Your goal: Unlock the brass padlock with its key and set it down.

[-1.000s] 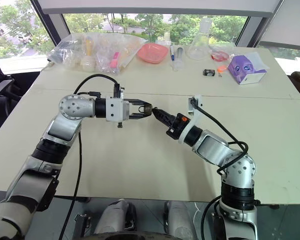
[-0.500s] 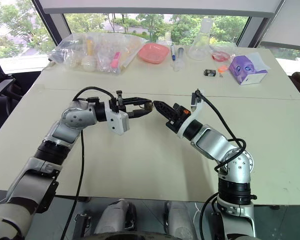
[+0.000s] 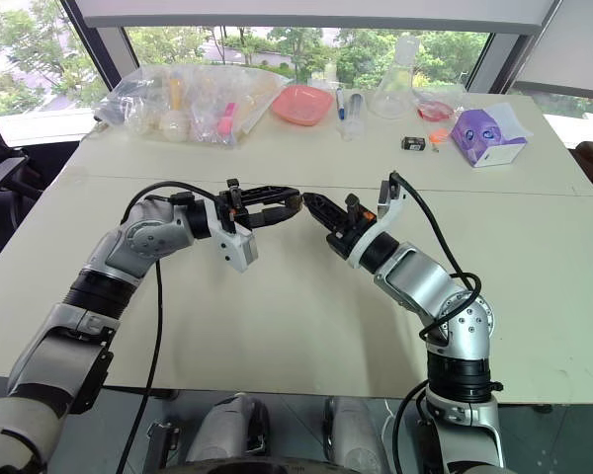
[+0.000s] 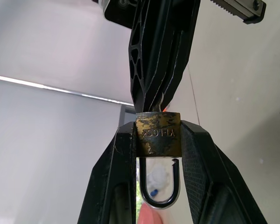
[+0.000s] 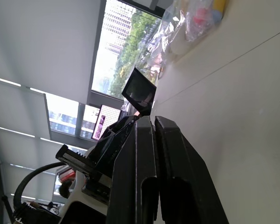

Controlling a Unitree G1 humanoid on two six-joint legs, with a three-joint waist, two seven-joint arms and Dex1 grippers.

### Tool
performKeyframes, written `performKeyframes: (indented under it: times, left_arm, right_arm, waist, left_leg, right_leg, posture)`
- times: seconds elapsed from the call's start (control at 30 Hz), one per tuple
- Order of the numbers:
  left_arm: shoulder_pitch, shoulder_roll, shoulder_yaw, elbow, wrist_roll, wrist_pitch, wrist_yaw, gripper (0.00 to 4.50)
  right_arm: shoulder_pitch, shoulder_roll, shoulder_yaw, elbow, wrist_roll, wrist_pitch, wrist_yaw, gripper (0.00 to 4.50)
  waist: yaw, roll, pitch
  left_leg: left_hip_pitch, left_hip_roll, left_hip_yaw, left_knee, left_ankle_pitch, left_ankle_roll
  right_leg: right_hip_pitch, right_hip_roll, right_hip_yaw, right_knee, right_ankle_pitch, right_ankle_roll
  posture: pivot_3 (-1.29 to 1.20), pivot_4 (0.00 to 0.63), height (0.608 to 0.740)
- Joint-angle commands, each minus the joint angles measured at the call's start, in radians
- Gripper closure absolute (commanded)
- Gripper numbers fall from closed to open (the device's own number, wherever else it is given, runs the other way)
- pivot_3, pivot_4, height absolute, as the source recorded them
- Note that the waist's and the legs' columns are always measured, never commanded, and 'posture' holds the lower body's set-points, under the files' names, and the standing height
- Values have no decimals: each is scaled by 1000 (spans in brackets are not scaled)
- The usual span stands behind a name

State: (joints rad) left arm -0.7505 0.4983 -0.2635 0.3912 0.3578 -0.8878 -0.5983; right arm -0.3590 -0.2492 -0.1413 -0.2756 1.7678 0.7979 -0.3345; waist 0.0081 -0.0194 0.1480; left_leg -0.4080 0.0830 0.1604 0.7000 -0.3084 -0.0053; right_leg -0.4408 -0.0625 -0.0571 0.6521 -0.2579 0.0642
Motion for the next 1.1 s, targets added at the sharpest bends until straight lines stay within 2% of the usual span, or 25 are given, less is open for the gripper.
performKeyframes:
  times: [0.03,0.1,0.17,0.23,0.27,0.33,0.43,0.7,1.03,1.1]
  left_arm:
    - [-37,10,-2,-2,-194,129,-140,3785]
    - [-44,10,4,-11,-252,189,-192,3785]
    - [-55,12,5,-28,-298,238,-243,3785]
    - [-62,17,-1,-43,-330,276,-293,3785]
    - [-64,17,-2,-48,-339,286,-307,3785]
    - [-63,16,-2,-59,-347,299,-323,3785]
    - [-56,8,-4,-82,-353,311,-340,3785]
    - [-30,-14,-11,-143,-361,331,-354,3785]
    - [0,-15,-14,-182,-358,340,-354,3785]
    - [1,-13,-13,-181,-356,336,-354,3785]
  right_arm:
    - [-8,-64,0,-51,-132,1,135,4433]
    - [-4,-111,8,-72,-201,8,221,4433]
    - [-1,-158,22,-95,-282,8,313,3914]
    - [-1,-206,35,-107,-357,11,398,3181]
    - [-2,-232,49,-110,-398,17,437,2549]
    - [-2,-264,75,-122,-469,16,514,1594]
    - [-13,-252,95,-130,-514,10,562,1594]
    - [-55,-183,114,-81,-610,13,575,1594]
    - [-73,-127,81,-50,-618,38,573,1594]
    - [-71,-118,72,-47,-602,51,564,2114]
  waist:
    - [0,0,0]
    - [0,0,0]
    - [0,0,0]
    - [0,0,0]
    - [0,0,0]
    - [-2,0,0]
    - [-3,0,0]
    - [2,0,0]
    - [2,0,0]
    - [2,0,0]
  left_leg:
    - [0,0,0,0,0,0]
    - [0,0,0,0,0,0]
    - [0,0,0,0,0,0]
    - [0,0,0,0,0,0]
    - [0,0,0,0,0,1]
    - [0,0,0,0,0,1]
    - [0,0,0,0,0,1]
    - [0,0,0,0,0,0]
    - [0,0,0,0,0,0]
    - [0,0,0,0,0,0]
  right_leg:
    - [0,0,0,0,0,0]
    - [0,0,0,0,0,0]
    - [0,0,0,0,0,0]
    - [0,0,0,0,0,0]
    - [0,0,0,0,0,0]
    - [0,0,0,0,0,0]
    - [0,1,0,0,0,0]
    - [0,1,0,0,0,0]
    - [0,1,0,0,0,0]
    - [0,1,0,0,0,0]
  posture:
    - [0,150,739]
    - [0,150,739]
    - [0,150,739]
    - [0,150,739]
    - [0,150,739]
    - [0,150,739]
    - [0,150,739]
    - [0,150,739]
    - [0,150,739]
    - [0,150,739]
